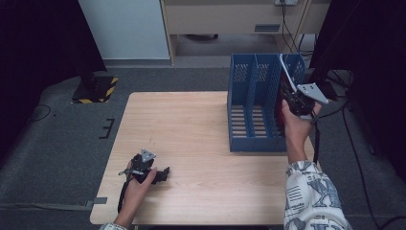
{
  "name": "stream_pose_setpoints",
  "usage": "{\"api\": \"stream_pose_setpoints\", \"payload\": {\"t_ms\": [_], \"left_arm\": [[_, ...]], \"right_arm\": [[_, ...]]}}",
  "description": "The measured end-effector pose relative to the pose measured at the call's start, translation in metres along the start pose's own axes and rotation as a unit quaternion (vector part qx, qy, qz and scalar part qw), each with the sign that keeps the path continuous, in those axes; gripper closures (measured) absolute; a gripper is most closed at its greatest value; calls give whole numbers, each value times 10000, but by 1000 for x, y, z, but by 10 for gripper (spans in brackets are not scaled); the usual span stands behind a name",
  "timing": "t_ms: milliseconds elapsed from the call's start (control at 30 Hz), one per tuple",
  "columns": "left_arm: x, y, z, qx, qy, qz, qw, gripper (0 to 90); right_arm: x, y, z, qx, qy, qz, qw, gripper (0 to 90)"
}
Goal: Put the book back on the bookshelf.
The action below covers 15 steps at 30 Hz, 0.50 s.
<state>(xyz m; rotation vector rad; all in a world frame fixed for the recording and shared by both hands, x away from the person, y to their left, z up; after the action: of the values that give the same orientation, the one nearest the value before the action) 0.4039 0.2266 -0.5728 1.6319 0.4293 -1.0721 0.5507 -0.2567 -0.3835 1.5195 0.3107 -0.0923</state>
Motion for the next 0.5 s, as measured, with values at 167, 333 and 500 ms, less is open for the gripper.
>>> {"api": "stream_pose_setpoints", "payload": {"t_ms": [167,333,500], "left_arm": [[0,0,0,-2,0,0,10000,2],[0,0,0,0,0,0,10000,1],[0,0,0,-2,0,2,10000,2]], "right_arm": [[0,-1,-3,25,12,-41,10000,678],[0,-4,-2,110,-8,-108,9999,585],[-1,-4,-2,173,-40,-151,9997,490]]}}
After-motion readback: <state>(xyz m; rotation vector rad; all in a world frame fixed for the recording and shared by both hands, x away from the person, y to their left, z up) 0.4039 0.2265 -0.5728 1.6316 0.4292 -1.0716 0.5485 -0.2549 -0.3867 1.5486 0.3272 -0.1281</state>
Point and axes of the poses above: each handheld gripper's, and its own axes: x roughly forward along the jaws, y roughly out of its top, z roughly to its right, the point moved 5 cm from there along x, roughly forward along the jaws, and after that the axes turned 9 degrees about -z, right-handed, at the moved point
